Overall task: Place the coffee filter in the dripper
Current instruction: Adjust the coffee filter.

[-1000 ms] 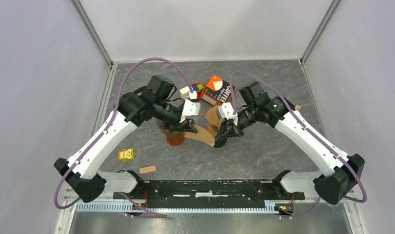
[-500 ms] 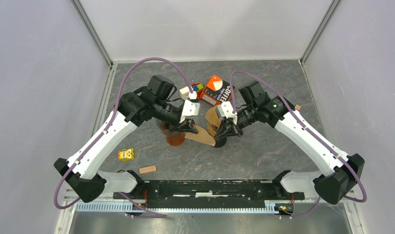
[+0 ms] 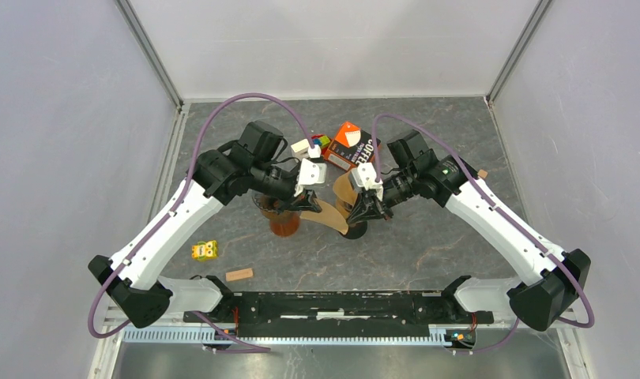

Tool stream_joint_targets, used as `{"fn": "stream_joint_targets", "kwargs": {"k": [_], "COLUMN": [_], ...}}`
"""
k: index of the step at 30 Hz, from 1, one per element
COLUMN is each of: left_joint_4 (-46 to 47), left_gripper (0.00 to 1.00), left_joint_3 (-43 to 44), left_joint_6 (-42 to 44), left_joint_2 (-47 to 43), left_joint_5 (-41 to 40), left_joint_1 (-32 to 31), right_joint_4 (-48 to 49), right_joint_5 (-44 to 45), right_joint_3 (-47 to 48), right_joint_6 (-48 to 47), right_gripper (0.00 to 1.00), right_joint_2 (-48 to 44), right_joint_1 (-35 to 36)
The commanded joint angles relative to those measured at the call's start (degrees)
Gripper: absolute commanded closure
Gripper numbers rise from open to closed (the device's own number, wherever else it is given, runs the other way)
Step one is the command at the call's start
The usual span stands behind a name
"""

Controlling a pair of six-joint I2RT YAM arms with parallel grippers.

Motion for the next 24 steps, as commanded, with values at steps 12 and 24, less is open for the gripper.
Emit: {"fn": "stream_joint_targets", "kwargs": {"k": [12, 24], "left_joint_4": [4.52, 6.47], "left_gripper": [0.98, 0.98], "left_joint_3": [-0.18, -1.19], "left_joint_6": [-5.76, -7.96], "left_joint_2": [-0.06, -0.66], "left_joint_5": [-0.85, -3.95], "left_joint_1": [0.23, 0.23], "right_joint_4": [5.64, 8.74], "right_joint_5": [1.21, 2.99], "right_joint_3": [-1.09, -1.39], "right_joint_6": [4.95, 8.51], "right_gripper": [0.94, 0.84], "right_joint_2": [-1.32, -1.49], "right_joint_1": [0.37, 0.27]}}
